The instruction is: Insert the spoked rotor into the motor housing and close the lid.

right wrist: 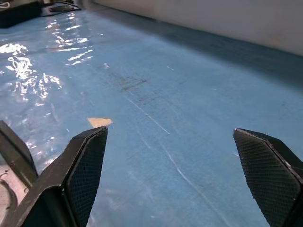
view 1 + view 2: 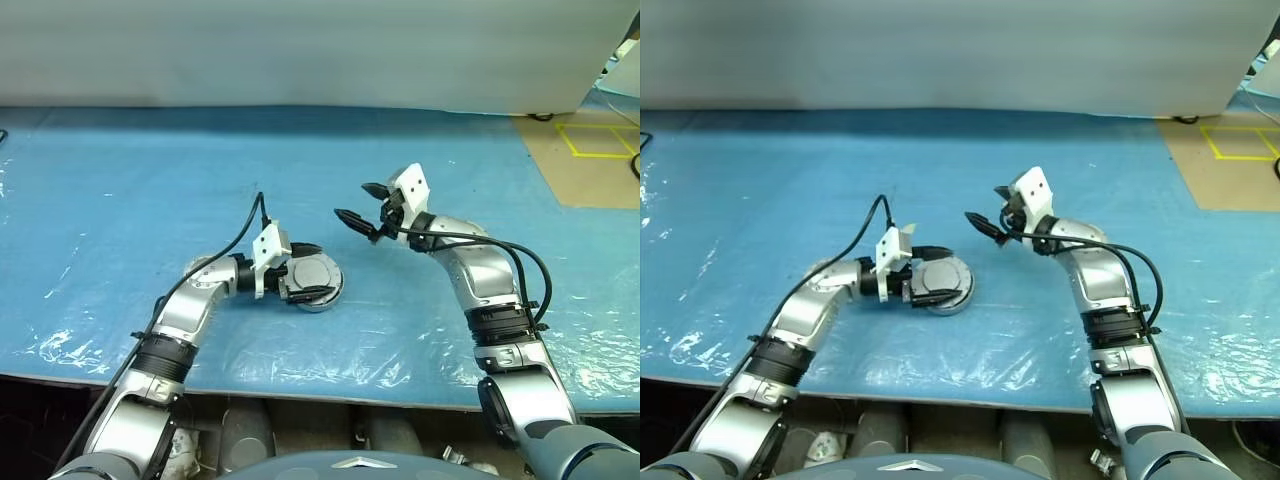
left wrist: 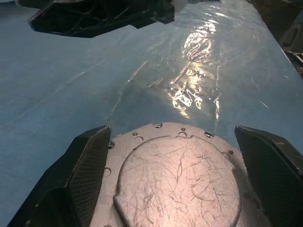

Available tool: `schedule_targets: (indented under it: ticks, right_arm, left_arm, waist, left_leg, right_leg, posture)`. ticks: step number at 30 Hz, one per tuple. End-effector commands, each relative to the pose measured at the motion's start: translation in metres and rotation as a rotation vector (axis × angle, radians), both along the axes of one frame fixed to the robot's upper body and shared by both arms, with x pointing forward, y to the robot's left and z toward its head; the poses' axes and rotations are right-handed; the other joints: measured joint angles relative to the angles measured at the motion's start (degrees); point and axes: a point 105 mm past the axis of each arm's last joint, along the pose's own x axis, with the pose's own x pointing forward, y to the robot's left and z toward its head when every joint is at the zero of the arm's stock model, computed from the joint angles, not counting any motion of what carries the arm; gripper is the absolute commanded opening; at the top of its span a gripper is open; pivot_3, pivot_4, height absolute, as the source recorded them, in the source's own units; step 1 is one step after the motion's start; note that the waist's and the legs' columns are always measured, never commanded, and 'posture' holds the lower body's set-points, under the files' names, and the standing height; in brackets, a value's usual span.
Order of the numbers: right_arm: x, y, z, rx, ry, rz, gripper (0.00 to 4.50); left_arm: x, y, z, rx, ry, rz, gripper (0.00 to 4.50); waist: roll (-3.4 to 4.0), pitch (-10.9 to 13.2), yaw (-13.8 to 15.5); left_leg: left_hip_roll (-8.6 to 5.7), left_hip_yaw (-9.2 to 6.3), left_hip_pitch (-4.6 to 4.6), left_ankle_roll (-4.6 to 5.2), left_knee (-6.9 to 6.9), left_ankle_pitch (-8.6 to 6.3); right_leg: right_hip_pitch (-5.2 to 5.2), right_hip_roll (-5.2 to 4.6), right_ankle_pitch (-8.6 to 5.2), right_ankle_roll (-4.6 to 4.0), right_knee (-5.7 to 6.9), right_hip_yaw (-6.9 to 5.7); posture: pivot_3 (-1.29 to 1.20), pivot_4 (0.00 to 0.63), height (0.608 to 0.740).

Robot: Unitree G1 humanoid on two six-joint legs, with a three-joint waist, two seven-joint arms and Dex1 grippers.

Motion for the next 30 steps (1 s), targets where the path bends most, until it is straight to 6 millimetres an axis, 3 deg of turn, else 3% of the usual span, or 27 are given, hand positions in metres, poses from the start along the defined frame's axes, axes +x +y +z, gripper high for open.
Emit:
schedule_targets:
  ticks: [1, 9, 19, 30]
  right_arm:
    - [-0.014, 0.001, 0.017, 0.041, -0.058, 0.088, 4.50]
    - [-0.041, 0.025, 0.014, 0.014, -0.039, 0.297, 4.50]
    - [-0.067, 0.077, -0.002, -0.026, -0.037, 0.531, 4.50]
    - [-0.073, 0.083, -0.035, -0.193, -0.064, 0.619, 4.50]
  left_arm:
    - [-0.003, 0.010, 0.022, -0.063, -0.047, 0.034, 4.47]
    - [-0.028, 0.034, 0.038, -0.098, -0.065, 0.142, 4.47]
    - [-0.055, 0.066, 0.005, -0.014, -0.075, 0.367, 4.47]
    - [-0.069, 0.074, -0.003, -0.033, -0.050, 0.455, 4.47]
  waist:
    - [0.00, 0.0, 0.0]
    - [0.00, 0.0, -0.4]
    - [0.01, 0.0, -1.3]
    - [0.01, 0.0, -1.4]
  left_leg:
    - [0.02, 0.00, -0.01, 0.00, 0.00, 0.00]
    - [0.06, 0.02, 0.01, 0.01, -0.03, 0.00]
    - [0.09, 0.04, -0.01, 0.03, 0.02, -0.02]
    - [0.09, 0.06, 0.00, 0.04, 0.10, -0.02]
  right_leg:
    - [0.00, 0.00, 0.00, -0.01, 0.00, 0.00]
    - [-0.05, 0.04, -0.01, -0.02, 0.00, -0.01]
    - [-0.06, 0.03, -0.05, -0.02, -0.03, -0.02]
    - [-0.05, 0.04, -0.05, -0.01, -0.01, -0.01]
  posture:
    - [0.00, 0.150, 0.740]
    - [0.00, 0.150, 0.740]
    - [0.00, 0.150, 0.740]
    - [0.00, 0.150, 0.740]
